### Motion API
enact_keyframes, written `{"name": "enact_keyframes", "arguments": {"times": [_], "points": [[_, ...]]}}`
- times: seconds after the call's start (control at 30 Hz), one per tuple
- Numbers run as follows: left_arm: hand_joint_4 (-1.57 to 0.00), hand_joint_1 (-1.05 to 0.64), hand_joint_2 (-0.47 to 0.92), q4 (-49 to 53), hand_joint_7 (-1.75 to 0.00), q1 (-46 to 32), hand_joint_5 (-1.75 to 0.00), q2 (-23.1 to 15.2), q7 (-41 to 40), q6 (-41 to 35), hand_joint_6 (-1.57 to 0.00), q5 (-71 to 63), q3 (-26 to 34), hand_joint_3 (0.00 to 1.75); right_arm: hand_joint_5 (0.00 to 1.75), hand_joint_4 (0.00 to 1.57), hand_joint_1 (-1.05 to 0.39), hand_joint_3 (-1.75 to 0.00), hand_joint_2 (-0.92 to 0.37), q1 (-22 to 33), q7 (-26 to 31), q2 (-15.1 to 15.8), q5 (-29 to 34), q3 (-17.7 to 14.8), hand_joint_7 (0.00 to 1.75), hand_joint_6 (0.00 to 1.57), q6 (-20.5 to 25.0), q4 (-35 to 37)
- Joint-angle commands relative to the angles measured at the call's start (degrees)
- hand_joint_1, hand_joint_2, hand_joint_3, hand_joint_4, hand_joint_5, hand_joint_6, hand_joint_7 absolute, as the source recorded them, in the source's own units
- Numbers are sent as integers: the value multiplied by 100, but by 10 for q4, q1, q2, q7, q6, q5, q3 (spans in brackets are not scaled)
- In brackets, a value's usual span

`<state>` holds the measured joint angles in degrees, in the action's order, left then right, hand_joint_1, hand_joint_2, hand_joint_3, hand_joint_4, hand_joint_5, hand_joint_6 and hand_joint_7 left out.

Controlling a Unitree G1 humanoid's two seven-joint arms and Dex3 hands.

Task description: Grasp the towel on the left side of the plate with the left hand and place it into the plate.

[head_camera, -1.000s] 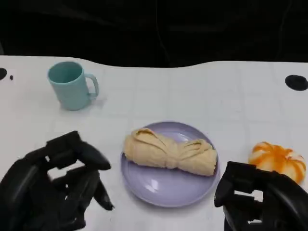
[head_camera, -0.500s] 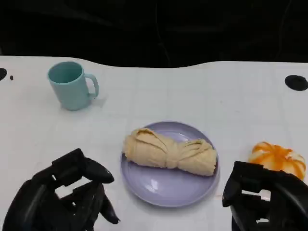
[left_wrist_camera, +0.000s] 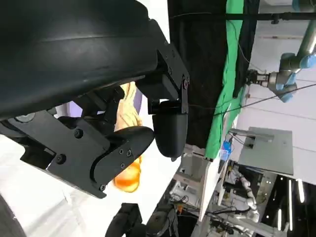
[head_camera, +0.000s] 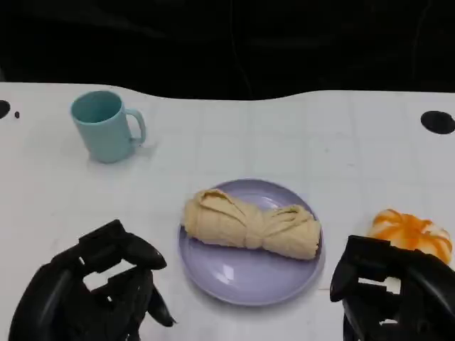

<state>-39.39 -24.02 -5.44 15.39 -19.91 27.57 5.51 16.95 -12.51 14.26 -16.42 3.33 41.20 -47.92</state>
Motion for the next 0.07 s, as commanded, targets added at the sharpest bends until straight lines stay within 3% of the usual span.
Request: {"name": "enact_keyframes", "arguments": {"times": [0.03, 0.07], "points": [[-88, -13, 55, 7, -141, 7, -159, -12, -5, 3, -81, -1, 9, 116, 175, 72, -8, -124, -54, -2, -2, 8, 1, -1, 155, 65, -8, 1], [-88, -14, 55, 7, -141, 8, -158, -13, -5, 2, -81, -1, 10, 116, 175, 72, -8, -124, -54, -2, -1, 8, 2, 0, 155, 65, -7, 1]]}}
